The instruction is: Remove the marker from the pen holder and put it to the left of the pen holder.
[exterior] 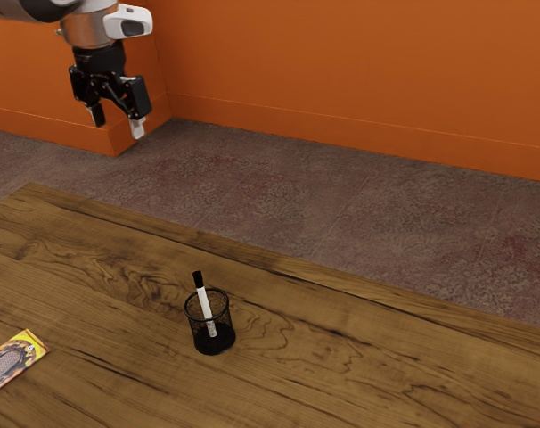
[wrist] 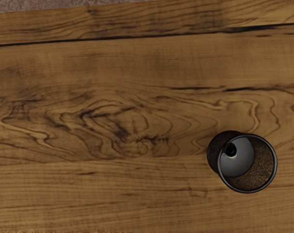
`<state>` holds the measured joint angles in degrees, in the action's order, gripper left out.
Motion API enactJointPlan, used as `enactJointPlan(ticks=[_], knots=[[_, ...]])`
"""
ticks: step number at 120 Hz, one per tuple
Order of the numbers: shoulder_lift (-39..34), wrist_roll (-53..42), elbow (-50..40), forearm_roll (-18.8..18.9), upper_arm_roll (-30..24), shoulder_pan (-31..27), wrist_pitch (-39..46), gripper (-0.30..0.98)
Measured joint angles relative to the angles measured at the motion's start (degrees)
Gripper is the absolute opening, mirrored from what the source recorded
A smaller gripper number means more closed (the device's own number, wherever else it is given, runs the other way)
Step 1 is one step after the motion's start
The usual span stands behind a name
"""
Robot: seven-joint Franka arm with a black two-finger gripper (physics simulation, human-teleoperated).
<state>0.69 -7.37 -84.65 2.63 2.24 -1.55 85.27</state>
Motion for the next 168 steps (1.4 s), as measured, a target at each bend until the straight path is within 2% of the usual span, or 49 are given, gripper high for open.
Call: enactJointPlan(ticks=[33,48,65,75,87,99,109,125,147,168], knots=[[1.2,-1.3,0.9,-0.9,0.3,-2.0,0.0,0.69],[13.9,-1.8,11.7,0.7,-0.1,-0.7,2.9,0.69],[24.9,-2.7,14.8,1.2,-0.1,-0.3,7.8,0.69],[29.1,-3.6,15.4,-1.1,-0.2,-2.3,9.1,0.69],[33.8,-4.9,18.6,-4.3,-3.0,-6.2,8.9,0.69],[35.8,-6.2,18.6,-9.5,-4.2,-8.8,8.3,0.69],[35.8,-7.3,16.4,-14.6,-4.4,-8.9,8.4,0.69],[27.5,-9.0,1.9,-18.4,-4.2,-6.9,11.8,0.69],[19.5,-11.0,-13.8,-19.0,-3.2,-2.7,18.0,0.69],[17.4,-12.3,-19.8,-17.5,-3.1,-0.2,23.1,0.69]])
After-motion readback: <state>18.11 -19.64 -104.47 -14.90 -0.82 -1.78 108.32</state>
